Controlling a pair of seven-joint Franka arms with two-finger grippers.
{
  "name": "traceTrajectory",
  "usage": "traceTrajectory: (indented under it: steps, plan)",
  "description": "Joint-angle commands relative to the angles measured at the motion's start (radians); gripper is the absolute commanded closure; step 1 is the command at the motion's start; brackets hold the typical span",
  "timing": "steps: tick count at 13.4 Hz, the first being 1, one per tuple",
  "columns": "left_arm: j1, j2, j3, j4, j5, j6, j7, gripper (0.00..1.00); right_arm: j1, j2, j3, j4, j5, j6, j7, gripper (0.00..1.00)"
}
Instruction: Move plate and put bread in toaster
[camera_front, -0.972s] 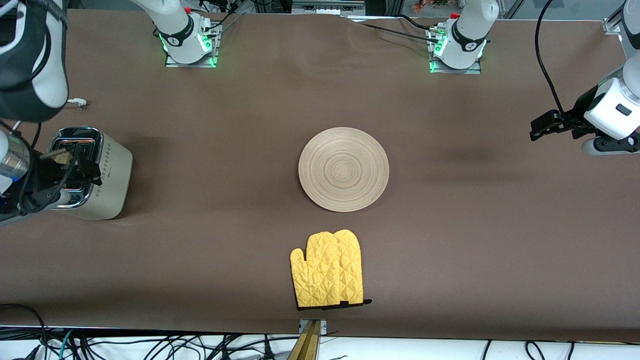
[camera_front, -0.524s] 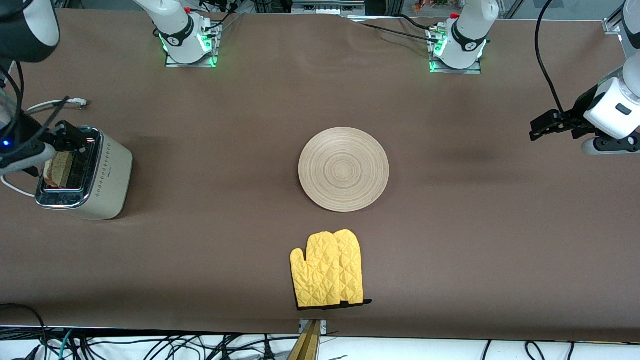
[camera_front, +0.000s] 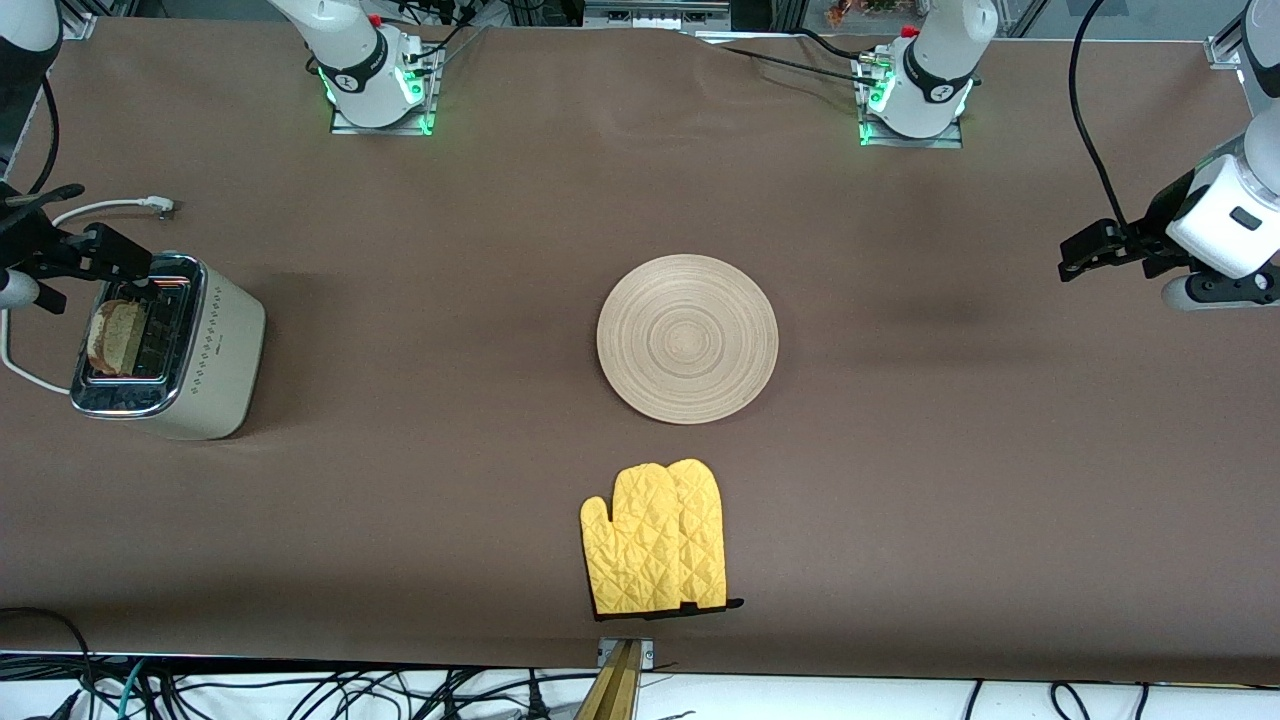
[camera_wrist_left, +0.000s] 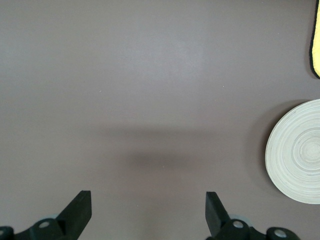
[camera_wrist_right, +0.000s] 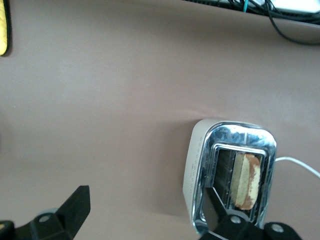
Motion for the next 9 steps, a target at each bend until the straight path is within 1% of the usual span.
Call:
traceTrajectory:
  steps: [1,6,9]
  plan:
    - [-0.002,-0.006,-0.004,0.011,0.039,-0.016,0.011,0.00,-0.023,-0.058,0.022,-0.072,0.016,-0.002,0.039,0.00]
    - [-0.001,-0.006,-0.004,0.011,0.039,-0.016,0.011,0.00,-0.021,-0.044,0.013,-0.054,0.004,-0.002,0.050,0.00]
    - [-0.002,-0.005,-0.004,0.011,0.039,-0.016,0.009,0.00,-0.021,-0.005,0.013,-0.013,0.003,-0.002,0.046,0.00]
